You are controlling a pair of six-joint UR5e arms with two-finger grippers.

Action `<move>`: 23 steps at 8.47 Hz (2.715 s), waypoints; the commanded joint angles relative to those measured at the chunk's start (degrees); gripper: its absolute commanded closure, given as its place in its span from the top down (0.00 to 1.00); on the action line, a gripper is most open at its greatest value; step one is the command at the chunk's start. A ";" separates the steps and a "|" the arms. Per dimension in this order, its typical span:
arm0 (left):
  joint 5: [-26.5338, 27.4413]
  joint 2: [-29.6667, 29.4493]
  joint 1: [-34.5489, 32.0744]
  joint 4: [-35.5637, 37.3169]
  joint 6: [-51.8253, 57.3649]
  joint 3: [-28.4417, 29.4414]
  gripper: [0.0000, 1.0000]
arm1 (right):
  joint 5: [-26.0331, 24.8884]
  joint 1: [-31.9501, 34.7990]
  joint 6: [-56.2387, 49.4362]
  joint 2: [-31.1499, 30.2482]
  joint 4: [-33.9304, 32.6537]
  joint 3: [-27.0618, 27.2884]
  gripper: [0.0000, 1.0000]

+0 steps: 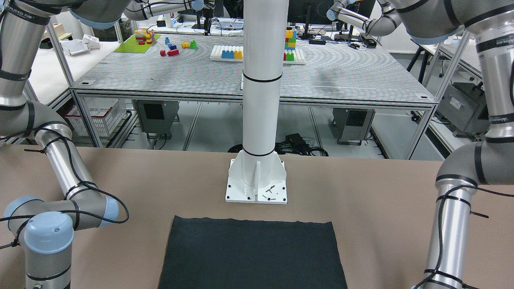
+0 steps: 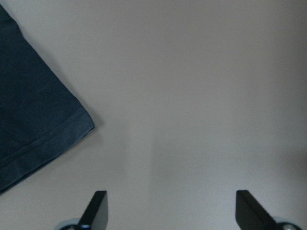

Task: Fold clothes
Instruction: 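Move the left gripper to the sleeve nearest it and grasp it, then fold the grasped sleeve inward over the logo while the right gripper approaches its sleeve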

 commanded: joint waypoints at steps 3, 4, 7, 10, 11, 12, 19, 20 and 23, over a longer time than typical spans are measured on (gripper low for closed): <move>-1.74 -0.41 -1.47 -0.02 -0.28 -0.88 0.00 | 0.00 0.00 0.00 0.00 0.00 -0.01 0.94; -1.93 -0.15 -2.00 0.16 -0.98 -3.32 0.00 | 0.00 0.00 0.00 0.00 0.00 -0.01 0.94; -3.78 -0.24 -1.48 0.86 -15.69 -12.64 0.00 | 0.00 0.00 0.00 0.09 0.00 -0.01 0.94; 1.28 -3.73 4.12 1.48 -27.05 -15.74 0.00 | 0.00 0.00 0.00 0.09 0.09 -0.01 0.94; 4.80 -5.84 7.54 3.39 -29.70 -15.74 0.00 | 0.00 -0.09 0.09 0.09 0.09 -0.01 0.94; 8.57 -8.73 10.54 6.37 -31.90 -15.57 0.00 | 0.00 -0.35 0.09 0.09 0.09 -0.01 0.94; 20.04 -13.77 16.81 8.33 -34.37 -10.29 0.94 | 1.13 -0.88 2.36 6.74 4.79 -8.76 0.94; 20.04 -13.77 16.81 8.24 -34.21 -10.38 0.94 | 5.41 -0.88 4.55 8.51 10.66 -12.80 0.94; 20.04 -13.77 17.24 8.16 -33.94 -10.47 0.94 | 7.12 -0.70 9.05 10.90 20.46 -19.51 0.94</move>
